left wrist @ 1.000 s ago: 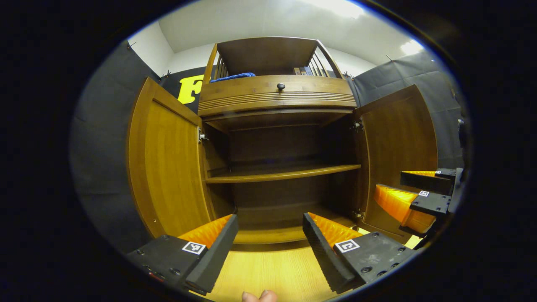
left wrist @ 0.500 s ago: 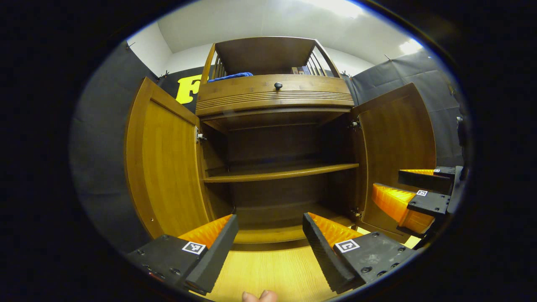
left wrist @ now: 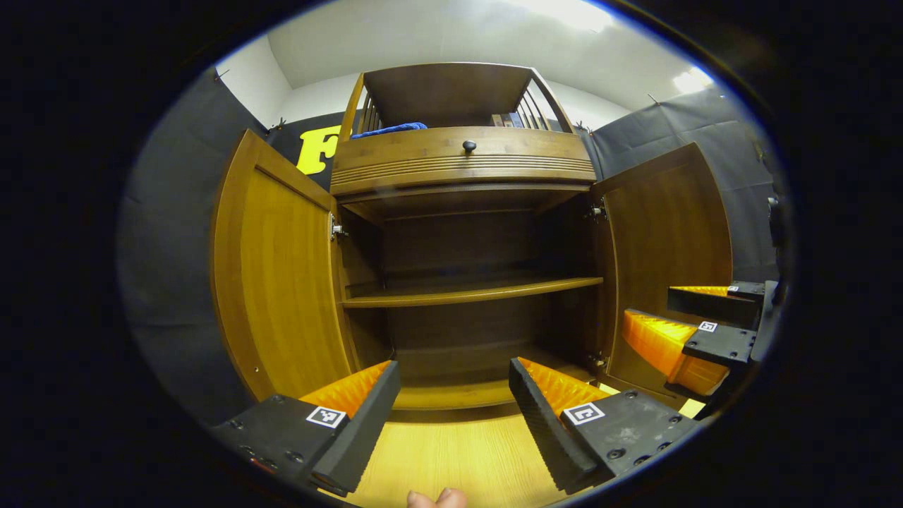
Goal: Open the right door of the double-door shoe cabinet with the right hand, and open the left door with the left hand.
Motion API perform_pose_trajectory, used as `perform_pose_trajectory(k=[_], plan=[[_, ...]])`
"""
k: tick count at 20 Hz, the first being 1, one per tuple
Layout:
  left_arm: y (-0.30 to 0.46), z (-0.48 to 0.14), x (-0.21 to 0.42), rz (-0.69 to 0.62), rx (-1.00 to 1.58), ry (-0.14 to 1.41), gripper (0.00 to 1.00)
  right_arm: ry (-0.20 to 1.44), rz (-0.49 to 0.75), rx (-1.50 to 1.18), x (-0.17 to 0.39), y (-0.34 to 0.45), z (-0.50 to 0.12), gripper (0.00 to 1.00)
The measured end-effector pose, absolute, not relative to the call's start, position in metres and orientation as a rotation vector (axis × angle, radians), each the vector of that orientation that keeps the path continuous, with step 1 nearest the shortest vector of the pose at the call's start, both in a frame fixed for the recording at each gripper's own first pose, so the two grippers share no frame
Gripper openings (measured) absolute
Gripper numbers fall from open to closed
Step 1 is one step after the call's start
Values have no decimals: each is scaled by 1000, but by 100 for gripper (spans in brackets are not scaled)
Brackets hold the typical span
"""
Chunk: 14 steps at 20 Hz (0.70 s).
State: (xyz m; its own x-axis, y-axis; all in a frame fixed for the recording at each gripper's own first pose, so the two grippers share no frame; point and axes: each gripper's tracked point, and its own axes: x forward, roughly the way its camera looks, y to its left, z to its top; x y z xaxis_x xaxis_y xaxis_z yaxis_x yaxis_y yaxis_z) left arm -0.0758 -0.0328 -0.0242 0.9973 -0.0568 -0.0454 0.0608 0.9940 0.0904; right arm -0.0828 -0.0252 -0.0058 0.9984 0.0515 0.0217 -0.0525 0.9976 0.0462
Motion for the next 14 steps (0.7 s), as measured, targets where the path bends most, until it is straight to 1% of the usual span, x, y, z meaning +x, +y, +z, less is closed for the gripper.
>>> perform_pose_trajectory(k=[1,2,3,4,5,6,8,9,10,11,12,13,14], plan=[[-32,-25,-76,-57,93,44,96,-20,54,46,-83,-24,-6,98],[-31,-25,-76,-57,93,43,96,-21,56,47,-83,-24,-5,98],[-31,-25,-76,-57,92,45,96,-20,56,44,-83,-23,-5,98],[-31,-24,-75,-57,92,46,99,-21,57,39,-83,-23,-5,98],[-30,-25,-75,-56,91,46,96,-24,56,35,-83,-23,-4,98],[-30,-23,-75,-56,89,43,99,-26,55,33,-83,-23,-3,98],[-31,-22,-76,-59,81,38,99,-27,56,33,-82,-23,-4,98],[-30,-23,-76,-57,79,41,96,-22,56,32,-82,-22,-5,98],[-29,-24,-76,-56,83,41,96,-21,56,32,-82,-22,-6,98],[-29,-24,-77,-52,87,43,99,-19,54,32,-82,-23,-6,98],[-29,-25,-77,-53,90,45,96,-20,54,34,-82,-22,-6,98],[-31,-26,-76,-55,91,46,99,-20,54,35,-82,-21,-5,98],[-31,-25,-76,-56,90,44,96,-21,54,33,-82,-21,-5,98]])
